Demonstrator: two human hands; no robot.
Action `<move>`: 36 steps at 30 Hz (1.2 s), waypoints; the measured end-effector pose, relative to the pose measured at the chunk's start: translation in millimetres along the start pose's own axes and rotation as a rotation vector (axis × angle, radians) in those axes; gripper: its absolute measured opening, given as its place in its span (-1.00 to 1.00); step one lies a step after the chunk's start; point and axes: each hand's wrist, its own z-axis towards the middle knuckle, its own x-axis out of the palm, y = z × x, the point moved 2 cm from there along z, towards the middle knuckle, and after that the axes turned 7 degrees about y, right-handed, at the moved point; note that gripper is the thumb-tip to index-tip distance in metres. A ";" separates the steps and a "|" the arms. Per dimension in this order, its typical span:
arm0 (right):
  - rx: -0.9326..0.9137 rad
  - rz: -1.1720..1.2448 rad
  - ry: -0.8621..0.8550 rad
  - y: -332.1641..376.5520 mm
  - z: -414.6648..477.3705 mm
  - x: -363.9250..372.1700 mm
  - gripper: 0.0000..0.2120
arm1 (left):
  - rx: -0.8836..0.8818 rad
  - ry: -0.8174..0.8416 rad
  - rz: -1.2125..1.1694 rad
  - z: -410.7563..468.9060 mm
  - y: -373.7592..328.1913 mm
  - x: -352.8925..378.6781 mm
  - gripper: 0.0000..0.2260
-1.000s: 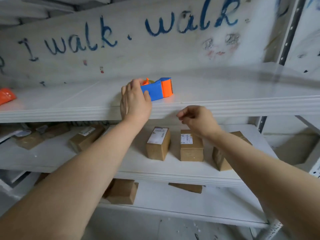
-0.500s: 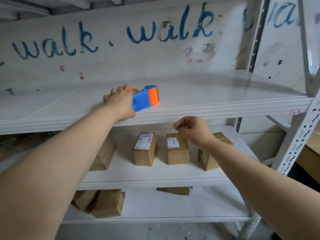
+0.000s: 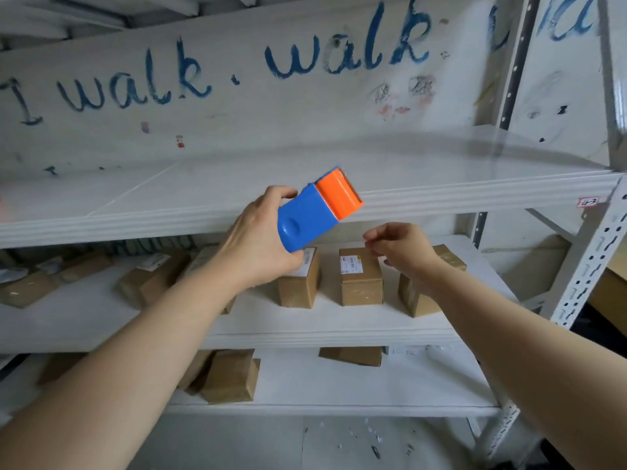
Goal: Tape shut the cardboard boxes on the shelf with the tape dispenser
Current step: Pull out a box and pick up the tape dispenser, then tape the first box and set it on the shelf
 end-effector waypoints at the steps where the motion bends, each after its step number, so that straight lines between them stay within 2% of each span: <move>1: 0.017 0.019 0.004 -1.1 -4.1 -1.5 -0.76 | -0.008 0.028 0.004 -3.1 0.4 7.5 -0.36; 5: 0.128 0.113 0.036 -17.2 -25.4 -10.7 -0.72 | -0.032 0.136 0.005 -17.0 2.9 42.5 -0.38; 8: 0.289 0.213 0.120 -42.2 -49.3 -20.1 -0.85 | -0.043 0.185 -0.058 -28.8 2.7 70.1 -0.42; 12: 0.443 0.385 0.237 -72.4 -81.0 -31.7 -0.71 | -0.013 0.330 -0.034 -45.8 -12.9 100.8 -0.46; 16: 0.471 0.442 0.318 -88.0 -101.8 -46.3 -0.59 | 0.002 0.390 0.011 -57.2 -29.7 120.1 -0.43; 21: 0.464 0.448 0.327 -100.0 -112.7 -63.6 -0.73 | -0.011 0.433 0.027 -59.3 -38.2 135.7 -0.41; 26: 0.447 0.278 0.254 -106.2 -107.4 -69.2 -0.89 | 0.019 0.472 0.049 -51.0 -43.6 143.3 -0.42; 30: 0.440 0.211 0.169 -109.5 -93.5 -67.4 -0.85 | 0.057 0.498 0.111 -38.2 -44.6 149.0 -0.45; 33: 0.399 0.185 0.120 -116.0 -81.4 -67.6 -0.90 | 0.112 0.493 0.153 -27.2 -41.6 151.0 -0.46; 36: 0.376 0.167 0.040 -123.7 -67.8 -72.5 -0.88 | 0.134 0.490 0.116 -16.7 -39.3 152.9 -0.51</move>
